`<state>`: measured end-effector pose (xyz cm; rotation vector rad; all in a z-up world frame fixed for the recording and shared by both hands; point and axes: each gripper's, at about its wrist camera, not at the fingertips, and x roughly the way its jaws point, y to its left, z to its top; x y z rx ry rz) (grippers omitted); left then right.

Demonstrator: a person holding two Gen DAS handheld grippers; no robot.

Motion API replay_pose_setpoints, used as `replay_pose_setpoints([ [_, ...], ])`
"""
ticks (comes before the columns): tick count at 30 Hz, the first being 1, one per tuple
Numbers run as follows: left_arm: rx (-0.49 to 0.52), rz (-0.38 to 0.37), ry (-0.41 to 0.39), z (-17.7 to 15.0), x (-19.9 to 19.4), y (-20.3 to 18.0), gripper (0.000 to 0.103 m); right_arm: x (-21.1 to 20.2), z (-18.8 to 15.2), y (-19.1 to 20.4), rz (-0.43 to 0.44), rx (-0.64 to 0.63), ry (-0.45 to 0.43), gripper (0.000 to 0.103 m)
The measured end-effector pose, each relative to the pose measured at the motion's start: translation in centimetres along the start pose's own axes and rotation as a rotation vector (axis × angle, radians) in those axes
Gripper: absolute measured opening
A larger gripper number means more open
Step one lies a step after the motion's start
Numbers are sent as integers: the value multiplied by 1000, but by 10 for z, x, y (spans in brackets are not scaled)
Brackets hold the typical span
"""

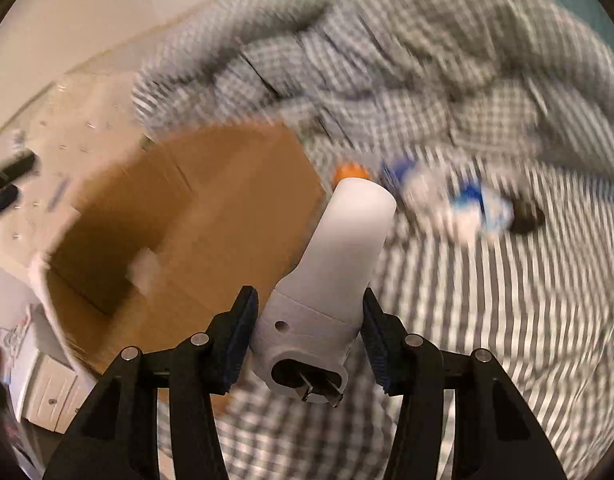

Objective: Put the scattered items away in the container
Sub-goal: 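Carry the white bottle over the box and open right tool, then move both tools back toward the remaining items on the sheet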

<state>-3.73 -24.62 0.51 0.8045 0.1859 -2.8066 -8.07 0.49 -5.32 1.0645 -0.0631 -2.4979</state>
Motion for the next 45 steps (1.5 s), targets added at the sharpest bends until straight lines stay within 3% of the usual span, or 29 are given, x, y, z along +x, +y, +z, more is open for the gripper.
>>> replay_pose_setpoints([
  [4,-11,16,-27,9,-15,14,93,-5,24,61,92,-135,-38,51],
  [8,-23,39,-46,16,-27,32,93,12,22,114,118,-267,-27,51],
  [12,-36,62,-61,20,-37,51,93,33,14,133,136,-297,11,51],
  [16,-43,77,-60,22,-39,62,93,42,10,144,87,-364,16,52],
  [17,-43,79,-60,22,-39,62,93,41,10,146,61,-380,10,59],
  [18,-45,81,-60,21,-39,61,93,40,11,148,25,-399,-5,77],
  [20,-52,77,-57,22,-38,60,93,30,10,148,-46,-430,-66,92],
  [22,-50,70,-55,22,-36,55,93,19,10,147,-85,-452,-126,94],
  [26,-38,51,-54,23,-36,39,93,3,17,128,-86,-417,-163,94],
  [32,-2,14,-64,27,-37,-4,93,-32,29,64,-124,-291,-225,95],
  [38,28,-58,-72,25,-33,-74,101,-70,33,-9,-201,-209,-269,103],
  [45,105,-134,-70,17,-31,-153,103,-112,32,-103,-280,-89,-300,103],
])
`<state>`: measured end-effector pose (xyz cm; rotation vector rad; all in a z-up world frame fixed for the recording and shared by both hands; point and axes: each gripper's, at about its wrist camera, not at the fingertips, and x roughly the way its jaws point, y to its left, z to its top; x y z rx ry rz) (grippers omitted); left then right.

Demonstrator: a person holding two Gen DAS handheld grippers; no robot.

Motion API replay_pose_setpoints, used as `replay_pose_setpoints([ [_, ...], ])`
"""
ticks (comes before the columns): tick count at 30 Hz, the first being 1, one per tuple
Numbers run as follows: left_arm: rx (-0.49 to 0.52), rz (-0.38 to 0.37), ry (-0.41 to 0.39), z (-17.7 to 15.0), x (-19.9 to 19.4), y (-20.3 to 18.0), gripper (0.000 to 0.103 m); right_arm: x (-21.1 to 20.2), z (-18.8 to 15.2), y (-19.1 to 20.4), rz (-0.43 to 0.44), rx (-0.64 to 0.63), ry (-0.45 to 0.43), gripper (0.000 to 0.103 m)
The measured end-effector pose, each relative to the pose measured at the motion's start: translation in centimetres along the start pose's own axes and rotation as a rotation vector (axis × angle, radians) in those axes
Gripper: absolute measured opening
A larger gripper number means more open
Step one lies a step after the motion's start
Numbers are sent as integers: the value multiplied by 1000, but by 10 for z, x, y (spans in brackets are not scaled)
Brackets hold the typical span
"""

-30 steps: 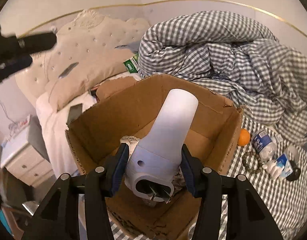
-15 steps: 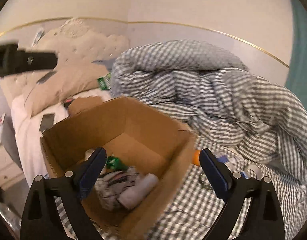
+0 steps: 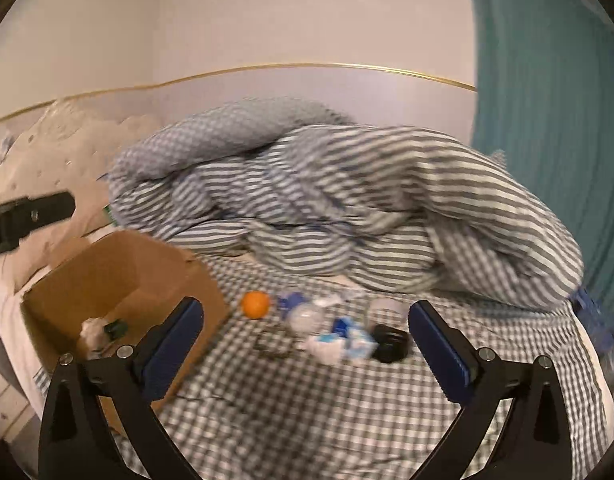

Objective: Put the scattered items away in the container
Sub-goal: 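Move both tools back toward the remaining items on the sheet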

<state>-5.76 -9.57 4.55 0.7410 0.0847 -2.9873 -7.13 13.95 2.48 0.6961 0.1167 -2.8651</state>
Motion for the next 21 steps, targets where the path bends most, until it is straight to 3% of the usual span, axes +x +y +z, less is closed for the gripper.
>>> replay_pose_setpoints([
  [10,78,-83,55,-18,42,-86,103,-2,-31,-116,-83,156,19,103],
  [21,107,-118,137,-65,125,-130,103,60,-68,-154,-134,151,129,103],
])
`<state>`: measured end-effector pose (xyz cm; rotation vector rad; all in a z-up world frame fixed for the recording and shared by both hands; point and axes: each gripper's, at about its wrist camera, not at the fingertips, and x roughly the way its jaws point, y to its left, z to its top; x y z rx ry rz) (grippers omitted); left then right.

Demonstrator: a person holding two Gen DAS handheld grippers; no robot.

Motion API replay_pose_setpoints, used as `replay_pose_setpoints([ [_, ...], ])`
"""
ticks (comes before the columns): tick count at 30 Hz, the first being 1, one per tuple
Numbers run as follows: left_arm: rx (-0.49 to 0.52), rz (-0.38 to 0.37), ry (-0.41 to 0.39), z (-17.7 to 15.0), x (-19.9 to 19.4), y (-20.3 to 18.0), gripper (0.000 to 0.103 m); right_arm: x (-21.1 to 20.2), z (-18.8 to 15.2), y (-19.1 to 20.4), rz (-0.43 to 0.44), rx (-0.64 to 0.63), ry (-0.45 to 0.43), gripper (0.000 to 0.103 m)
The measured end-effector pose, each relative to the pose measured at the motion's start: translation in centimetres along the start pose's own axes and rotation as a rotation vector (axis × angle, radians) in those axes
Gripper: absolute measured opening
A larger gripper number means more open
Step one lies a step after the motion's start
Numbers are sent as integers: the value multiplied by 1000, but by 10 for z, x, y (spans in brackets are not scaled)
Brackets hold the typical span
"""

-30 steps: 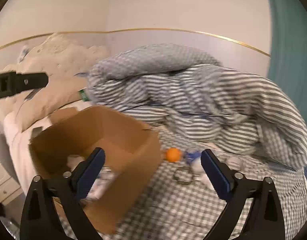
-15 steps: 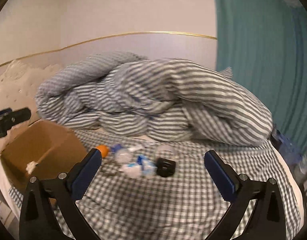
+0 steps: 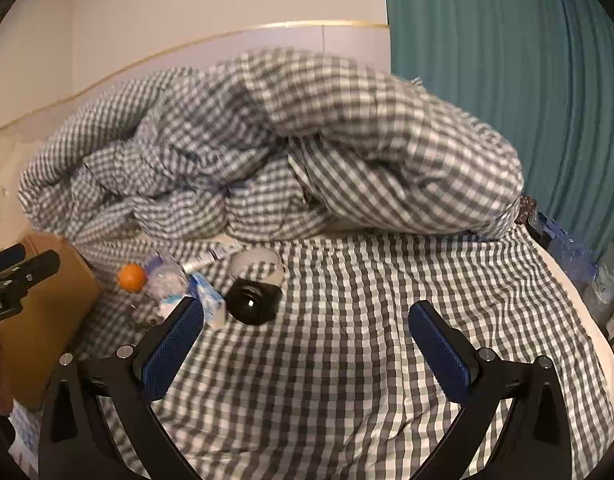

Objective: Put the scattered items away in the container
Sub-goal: 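Move both tools back toward the remaining items on the sheet, then grasp the white tooth-shaped toy with left tool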

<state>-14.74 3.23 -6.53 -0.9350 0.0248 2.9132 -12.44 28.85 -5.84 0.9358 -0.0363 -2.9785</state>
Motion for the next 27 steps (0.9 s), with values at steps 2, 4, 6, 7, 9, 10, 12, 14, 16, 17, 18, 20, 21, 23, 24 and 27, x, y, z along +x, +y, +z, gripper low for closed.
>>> replay_pose_setpoints([
  [2,-8,-7,19,-6,18,-5,103,10,-3,-2,-9,5,8,103],
  [4,-23,-11,54,-13,42,-9,103,20,-8,-3,-14,28,11,103],
  [6,-31,-15,78,-19,60,-12,103,32,-13,-2,-11,36,20,103],
  [7,-30,-10,92,-24,72,-14,103,38,-15,0,-9,31,26,103],
  [9,-30,-3,110,-30,87,-17,103,51,-16,4,-4,15,41,103],
  [10,-31,-5,115,-32,92,-18,103,57,-17,6,-4,8,47,103],
  [12,-36,-8,122,-35,105,-19,103,67,-15,9,-11,-6,51,103],
  [14,-45,-8,125,-38,116,-21,103,75,-14,11,-25,-20,52,103],
  [16,-71,-13,133,-40,128,-22,103,84,-12,10,-49,-26,53,103],
  [17,-85,-19,131,-42,133,-22,103,87,-12,9,-49,-26,55,103],
  [18,-92,-17,129,-44,137,-23,103,91,-12,8,-44,-22,60,103],
  [20,-93,-10,131,-45,144,-24,103,96,-11,8,-35,-12,65,103],
  [21,-86,-3,132,-47,148,-27,103,98,-11,7,-23,-6,68,103],
  [23,-52,21,153,-51,157,-33,96,104,-12,8,-1,-3,76,103],
  [24,-45,25,161,-52,161,-34,94,107,-12,9,2,-8,83,103],
  [27,-38,-1,183,-55,170,-38,77,115,-12,13,-6,-26,90,103],
])
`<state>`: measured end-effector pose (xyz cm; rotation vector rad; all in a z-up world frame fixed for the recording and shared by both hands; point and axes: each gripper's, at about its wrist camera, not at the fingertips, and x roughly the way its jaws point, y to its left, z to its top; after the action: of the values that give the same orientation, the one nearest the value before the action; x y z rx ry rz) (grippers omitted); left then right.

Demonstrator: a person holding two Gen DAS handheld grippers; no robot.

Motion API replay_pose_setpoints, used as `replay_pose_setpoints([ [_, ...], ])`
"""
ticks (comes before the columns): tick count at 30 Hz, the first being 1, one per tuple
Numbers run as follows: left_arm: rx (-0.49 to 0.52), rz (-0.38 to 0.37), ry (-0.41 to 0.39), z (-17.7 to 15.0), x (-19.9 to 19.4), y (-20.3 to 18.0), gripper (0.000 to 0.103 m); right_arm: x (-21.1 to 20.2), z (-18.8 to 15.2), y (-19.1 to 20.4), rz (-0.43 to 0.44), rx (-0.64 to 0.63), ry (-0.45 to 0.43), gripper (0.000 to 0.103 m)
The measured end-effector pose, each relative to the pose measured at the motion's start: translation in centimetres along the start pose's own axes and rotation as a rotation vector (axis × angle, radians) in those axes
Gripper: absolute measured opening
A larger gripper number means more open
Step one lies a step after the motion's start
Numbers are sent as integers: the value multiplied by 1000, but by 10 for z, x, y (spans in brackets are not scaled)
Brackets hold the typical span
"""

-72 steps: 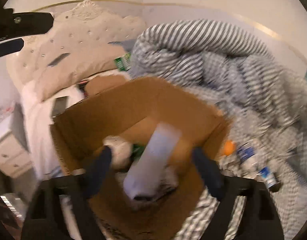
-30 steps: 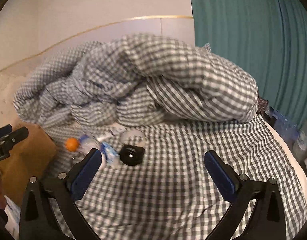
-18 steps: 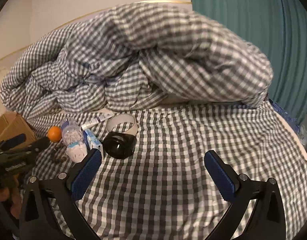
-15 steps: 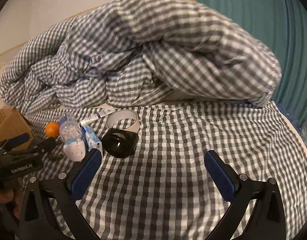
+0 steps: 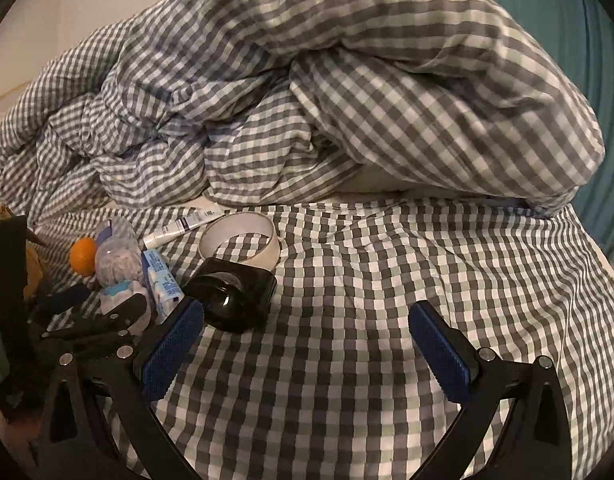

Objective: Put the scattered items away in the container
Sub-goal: 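Grasp the white tooth-shaped toy with left tool, then grasp the blue-and-white box with right tool while left tool lifts the toy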

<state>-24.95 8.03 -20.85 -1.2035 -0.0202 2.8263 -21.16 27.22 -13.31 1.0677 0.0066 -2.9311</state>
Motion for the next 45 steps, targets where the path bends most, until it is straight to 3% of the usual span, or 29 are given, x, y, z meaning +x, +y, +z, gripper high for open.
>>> replay_pose_setpoints([
  [2,27,8,2,1,2,-5,66,3,0,1,7,-2,4,103],
  [14,27,-11,-12,-1,-13,3,64,29,-3,19,65,-16,61,103],
  [17,7,-16,-16,-1,-24,13,64,26,1,31,129,-31,46,103],
  [21,-14,-18,-56,5,-44,31,64,32,8,54,204,-93,41,103],
  [28,-56,32,-118,29,-86,62,64,40,22,98,248,-218,21,101],
  [33,-66,74,-145,35,-109,76,64,61,22,122,292,-282,120,74],
  [40,-77,100,-180,42,-137,98,65,90,7,138,218,-327,241,57],
  [41,-78,107,-183,43,-140,101,65,90,6,140,229,-322,254,52],
  [43,-88,117,-191,45,-146,107,65,90,4,139,273,-296,287,28],
  [45,-102,119,-194,47,-150,112,65,87,3,137,273,-278,293,24],
])
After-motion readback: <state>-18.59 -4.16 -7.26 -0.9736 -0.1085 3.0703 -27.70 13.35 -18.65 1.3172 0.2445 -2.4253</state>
